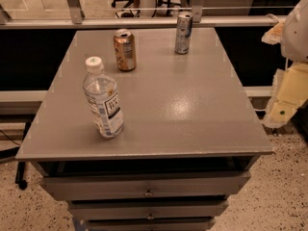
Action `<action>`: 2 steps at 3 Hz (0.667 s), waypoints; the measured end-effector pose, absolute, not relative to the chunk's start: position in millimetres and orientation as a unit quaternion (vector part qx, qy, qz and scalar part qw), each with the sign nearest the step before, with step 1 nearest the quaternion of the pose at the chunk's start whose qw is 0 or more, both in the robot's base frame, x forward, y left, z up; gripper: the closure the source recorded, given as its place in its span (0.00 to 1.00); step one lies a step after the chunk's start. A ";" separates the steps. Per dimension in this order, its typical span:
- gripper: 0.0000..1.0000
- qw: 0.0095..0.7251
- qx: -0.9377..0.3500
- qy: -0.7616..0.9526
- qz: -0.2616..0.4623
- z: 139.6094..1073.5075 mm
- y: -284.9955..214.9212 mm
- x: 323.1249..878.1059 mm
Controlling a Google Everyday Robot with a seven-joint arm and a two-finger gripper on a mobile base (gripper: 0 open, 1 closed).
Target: Knock blue plastic bottle over
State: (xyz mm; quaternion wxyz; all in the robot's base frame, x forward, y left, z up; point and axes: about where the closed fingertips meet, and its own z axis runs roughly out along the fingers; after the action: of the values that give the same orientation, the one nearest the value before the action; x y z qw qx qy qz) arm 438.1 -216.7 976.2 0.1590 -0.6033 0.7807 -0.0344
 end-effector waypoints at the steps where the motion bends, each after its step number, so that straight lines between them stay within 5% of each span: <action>1: 0.00 0.159 -0.603 0.781 -0.034 976.2 -216.6 438.1; 2: 0.00 0.185 -0.607 0.773 0.003 963.3 -202.3 438.6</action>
Offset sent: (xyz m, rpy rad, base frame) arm 0.0005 0.0263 -0.0257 0.1784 0.0176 0.0540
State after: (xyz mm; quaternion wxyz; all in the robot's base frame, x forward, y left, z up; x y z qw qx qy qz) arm 438.6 -202.3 963.3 0.1853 -0.6071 0.7727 0.0029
